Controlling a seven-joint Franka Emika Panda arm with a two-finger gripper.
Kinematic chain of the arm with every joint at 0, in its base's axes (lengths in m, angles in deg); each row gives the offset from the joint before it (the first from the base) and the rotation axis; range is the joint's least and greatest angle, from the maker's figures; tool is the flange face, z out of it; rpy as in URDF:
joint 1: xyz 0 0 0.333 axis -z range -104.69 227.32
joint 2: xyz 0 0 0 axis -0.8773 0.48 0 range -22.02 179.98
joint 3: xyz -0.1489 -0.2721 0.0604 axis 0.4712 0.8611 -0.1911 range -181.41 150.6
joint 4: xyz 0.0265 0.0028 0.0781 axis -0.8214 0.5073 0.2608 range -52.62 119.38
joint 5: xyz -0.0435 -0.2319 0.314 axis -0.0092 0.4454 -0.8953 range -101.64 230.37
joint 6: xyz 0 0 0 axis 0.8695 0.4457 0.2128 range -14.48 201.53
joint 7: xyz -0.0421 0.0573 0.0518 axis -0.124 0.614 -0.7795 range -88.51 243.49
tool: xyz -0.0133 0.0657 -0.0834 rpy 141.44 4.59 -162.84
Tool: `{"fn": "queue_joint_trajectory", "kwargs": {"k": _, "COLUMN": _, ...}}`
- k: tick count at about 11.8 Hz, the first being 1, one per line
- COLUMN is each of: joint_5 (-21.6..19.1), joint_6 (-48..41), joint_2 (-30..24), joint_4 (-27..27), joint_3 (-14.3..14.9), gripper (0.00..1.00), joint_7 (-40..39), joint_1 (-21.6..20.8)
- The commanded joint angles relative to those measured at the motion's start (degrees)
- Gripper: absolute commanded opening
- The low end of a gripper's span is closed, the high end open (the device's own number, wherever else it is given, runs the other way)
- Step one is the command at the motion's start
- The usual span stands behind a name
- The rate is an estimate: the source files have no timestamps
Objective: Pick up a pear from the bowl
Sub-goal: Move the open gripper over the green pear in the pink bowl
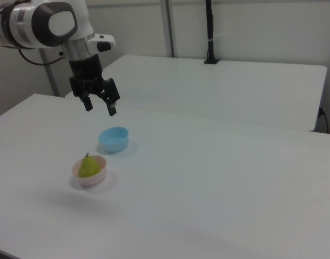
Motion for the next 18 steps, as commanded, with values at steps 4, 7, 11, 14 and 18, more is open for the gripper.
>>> {"fn": "queue_joint_trajectory", "kwargs": {"k": 4, "joint_5": -0.26, "joint_6": -1.3, "joint_2": -0.09, "joint_4": -0.36, "joint_3": -0.03, "gripper": 1.0, "joint_7": 0.0, "joint_1": -0.02}}
{"fn": "queue_joint_trajectory", "kwargs": {"k": 7, "joint_5": -0.26, "joint_6": -1.13, "joint_2": 0.0, "joint_4": -0.19, "joint_3": -0.12, "gripper": 1.0, "joint_7": 0.0, "joint_1": -0.45}}
{"fn": "queue_joint_trajectory", "kwargs": {"k": 11, "joint_5": -0.44, "joint_6": -0.34, "joint_2": 0.43, "joint_4": -0.27, "joint_3": -1.0, "gripper": 1.0, "joint_7": -0.17, "joint_1": -3.34}}
{"fn": "queue_joint_trajectory", "kwargs": {"k": 14, "joint_5": -0.52, "joint_6": -0.16, "joint_2": 0.61, "joint_4": 0.34, "joint_3": -1.26, "gripper": 1.0, "joint_7": -0.17, "joint_1": -7.65}}
{"fn": "queue_joint_trajectory", "kwargs": {"k": 18, "joint_5": -0.53, "joint_6": 3.68, "joint_2": 3.42, "joint_4": 4.19, "joint_3": -1.35, "gripper": 1.0, "joint_7": -0.17, "joint_1": -11.53}}
